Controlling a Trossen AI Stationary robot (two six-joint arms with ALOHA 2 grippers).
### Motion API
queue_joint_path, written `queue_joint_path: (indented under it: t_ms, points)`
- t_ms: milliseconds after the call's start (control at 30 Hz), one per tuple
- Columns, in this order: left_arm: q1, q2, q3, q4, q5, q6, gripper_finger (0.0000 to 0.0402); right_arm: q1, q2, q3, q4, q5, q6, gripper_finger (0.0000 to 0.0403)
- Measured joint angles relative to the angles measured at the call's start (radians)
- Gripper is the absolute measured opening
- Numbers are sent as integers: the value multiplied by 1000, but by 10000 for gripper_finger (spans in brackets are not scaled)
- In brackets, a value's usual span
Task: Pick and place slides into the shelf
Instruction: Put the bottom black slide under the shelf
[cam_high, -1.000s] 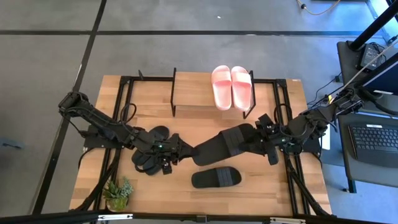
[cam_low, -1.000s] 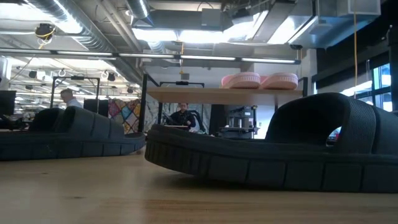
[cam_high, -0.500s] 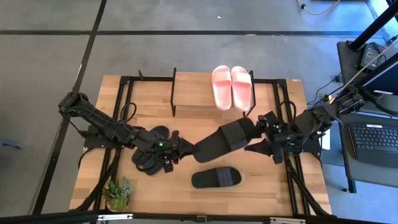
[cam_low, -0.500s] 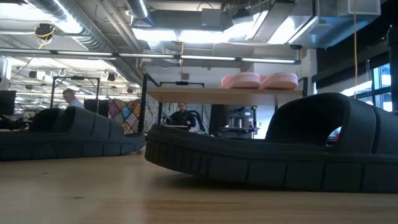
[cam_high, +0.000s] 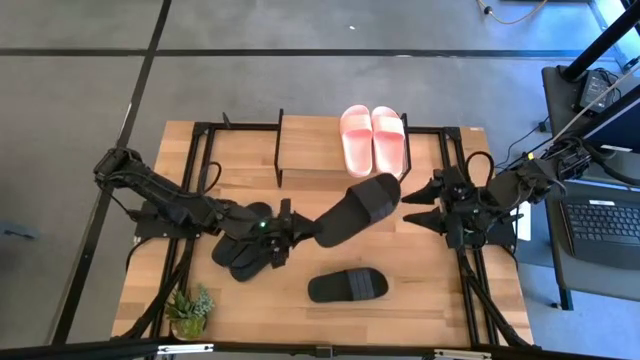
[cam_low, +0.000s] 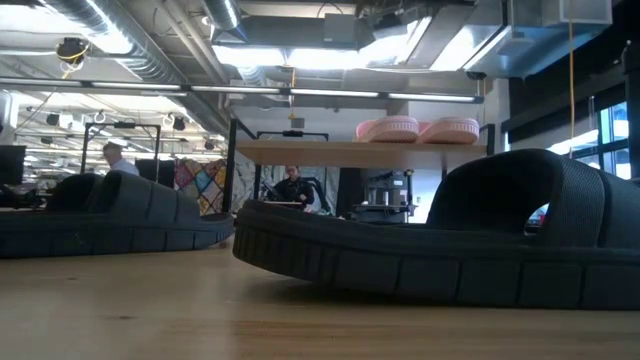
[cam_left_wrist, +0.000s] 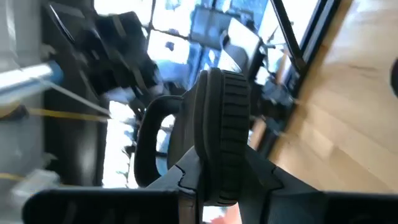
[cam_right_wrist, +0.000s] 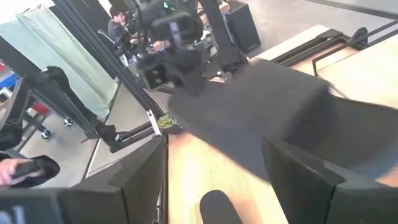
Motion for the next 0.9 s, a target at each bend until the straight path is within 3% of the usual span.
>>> queue_joint_path:
  t_ms: [200,433,667,900]
  points:
    - [66,32,0,-120,14,-113,52,0,-21,0,-1,3,-1,265]
    - [94,161,0,-111,26,-152,56,-1,-22,0,-30,38,-8,265]
    - [121,277,0,-89,60,-323,52,-1,-21,0,-61,40,26,265]
    - [141,381,0,-79,-25,-453,49,-1,-19,0,-60,40,27,265]
